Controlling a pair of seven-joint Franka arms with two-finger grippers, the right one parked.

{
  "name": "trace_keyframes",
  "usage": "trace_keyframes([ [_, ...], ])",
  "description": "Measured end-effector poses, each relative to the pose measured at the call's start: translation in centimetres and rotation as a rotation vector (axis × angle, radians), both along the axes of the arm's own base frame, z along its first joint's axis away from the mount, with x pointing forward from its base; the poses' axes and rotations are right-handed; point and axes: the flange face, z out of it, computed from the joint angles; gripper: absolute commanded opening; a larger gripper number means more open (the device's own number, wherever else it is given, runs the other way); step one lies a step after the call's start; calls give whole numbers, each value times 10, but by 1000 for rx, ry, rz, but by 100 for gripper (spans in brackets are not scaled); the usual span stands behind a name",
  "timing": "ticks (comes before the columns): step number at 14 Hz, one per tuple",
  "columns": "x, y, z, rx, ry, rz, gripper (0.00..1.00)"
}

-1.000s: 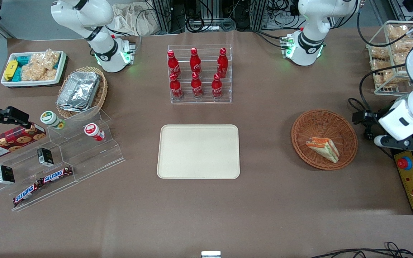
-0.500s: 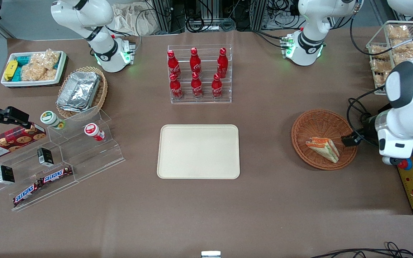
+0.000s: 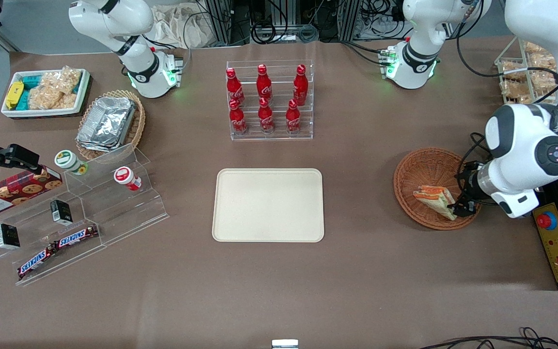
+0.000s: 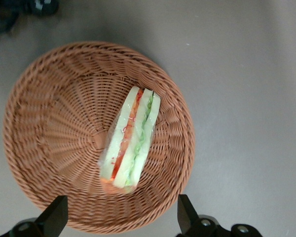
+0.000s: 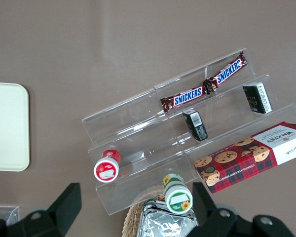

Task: Place sandwich from basket to tray
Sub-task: 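Lower the left gripper and close it on the wrapped sandwich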

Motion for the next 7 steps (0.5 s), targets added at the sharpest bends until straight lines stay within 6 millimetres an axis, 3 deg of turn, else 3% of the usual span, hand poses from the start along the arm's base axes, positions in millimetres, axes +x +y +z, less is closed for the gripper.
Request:
trace_keyframes([
  [7,-3,0,-64,33,34,100,100],
])
